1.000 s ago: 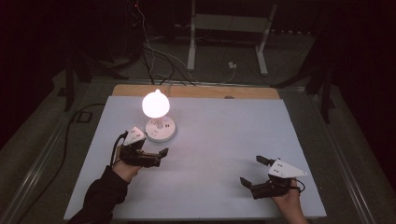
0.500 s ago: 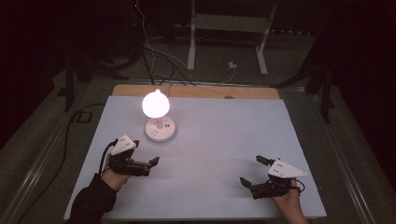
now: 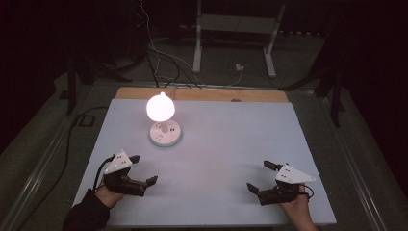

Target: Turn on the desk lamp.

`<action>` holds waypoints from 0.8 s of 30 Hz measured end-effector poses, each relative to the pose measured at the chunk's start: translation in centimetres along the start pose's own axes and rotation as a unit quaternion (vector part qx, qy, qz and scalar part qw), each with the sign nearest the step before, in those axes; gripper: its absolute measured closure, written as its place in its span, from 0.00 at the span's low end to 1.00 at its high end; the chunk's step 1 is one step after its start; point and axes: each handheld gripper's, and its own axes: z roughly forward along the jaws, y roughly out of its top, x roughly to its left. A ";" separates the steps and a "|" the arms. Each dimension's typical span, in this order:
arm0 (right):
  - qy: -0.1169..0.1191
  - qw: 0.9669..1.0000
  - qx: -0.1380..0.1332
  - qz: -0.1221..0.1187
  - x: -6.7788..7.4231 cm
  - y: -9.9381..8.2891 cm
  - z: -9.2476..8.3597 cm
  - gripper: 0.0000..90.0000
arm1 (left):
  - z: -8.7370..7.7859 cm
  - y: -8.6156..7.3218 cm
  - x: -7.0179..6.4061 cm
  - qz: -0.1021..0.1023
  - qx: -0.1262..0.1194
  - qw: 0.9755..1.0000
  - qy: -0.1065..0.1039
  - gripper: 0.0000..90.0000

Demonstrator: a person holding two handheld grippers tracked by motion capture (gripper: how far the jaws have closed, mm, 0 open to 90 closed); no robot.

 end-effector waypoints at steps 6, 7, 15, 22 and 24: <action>-0.001 1.000 0.002 0.001 0.0 0.0 0.0 0.00 | -0.3 -1.4 0.2 0.011 0.015 1.000 -0.006 0.00; -0.001 1.000 0.002 0.002 0.0 0.0 0.1 0.00 | -0.3 -1.5 0.2 0.010 0.016 1.000 -0.008 0.00; -0.001 1.000 0.004 0.002 0.0 -0.1 0.1 0.00 | -0.4 -2.9 0.4 0.021 0.031 0.999 -0.021 0.00; 0.001 1.000 0.003 0.000 0.0 0.0 0.1 0.00 | 0.5 -3.2 0.5 0.021 0.052 0.998 -0.035 0.00; 0.000 1.000 0.003 0.002 0.0 0.0 0.1 0.00 | 0.4 -3.1 0.4 0.021 0.051 0.998 -0.037 0.00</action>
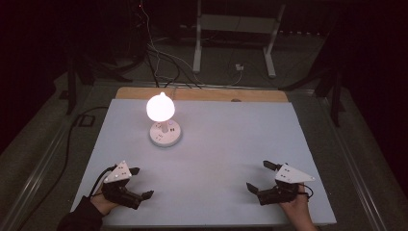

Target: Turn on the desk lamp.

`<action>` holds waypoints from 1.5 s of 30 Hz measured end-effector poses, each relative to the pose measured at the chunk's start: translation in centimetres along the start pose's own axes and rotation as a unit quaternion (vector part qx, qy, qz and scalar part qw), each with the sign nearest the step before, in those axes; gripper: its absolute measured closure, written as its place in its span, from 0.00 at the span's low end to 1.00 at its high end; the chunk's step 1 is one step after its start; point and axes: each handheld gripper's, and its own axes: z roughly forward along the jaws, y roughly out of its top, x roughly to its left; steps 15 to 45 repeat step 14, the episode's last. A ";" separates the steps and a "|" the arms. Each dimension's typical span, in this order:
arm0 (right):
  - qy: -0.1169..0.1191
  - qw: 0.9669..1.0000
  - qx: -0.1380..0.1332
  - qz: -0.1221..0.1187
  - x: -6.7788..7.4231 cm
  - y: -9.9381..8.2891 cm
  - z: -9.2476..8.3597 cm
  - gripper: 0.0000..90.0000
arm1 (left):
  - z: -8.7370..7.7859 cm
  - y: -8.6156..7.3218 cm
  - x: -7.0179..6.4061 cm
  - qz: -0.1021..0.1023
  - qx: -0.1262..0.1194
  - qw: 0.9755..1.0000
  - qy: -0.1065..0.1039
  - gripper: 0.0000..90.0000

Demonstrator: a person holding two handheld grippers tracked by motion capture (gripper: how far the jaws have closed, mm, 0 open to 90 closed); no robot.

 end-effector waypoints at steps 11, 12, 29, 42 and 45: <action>0.001 1.000 0.001 -0.001 0.0 0.0 0.1 0.00 | 0.0 0.0 0.0 0.002 0.004 1.000 0.002 0.00; 0.001 1.000 0.001 0.000 0.0 0.0 0.1 0.00 | 0.0 0.0 -0.1 0.002 0.005 1.000 0.002 0.00; 0.001 1.000 0.002 0.001 0.0 -0.1 0.1 0.00 | 0.1 0.0 -0.1 0.003 0.007 1.000 0.001 0.00; 0.001 1.000 0.002 0.001 0.0 -0.1 0.1 0.00 | 0.1 0.0 -0.1 0.003 0.007 1.000 0.001 0.00; 0.001 1.000 0.002 0.001 0.0 -0.1 0.1 0.00 | 0.1 0.0 -0.1 0.003 0.007 1.000 0.001 0.00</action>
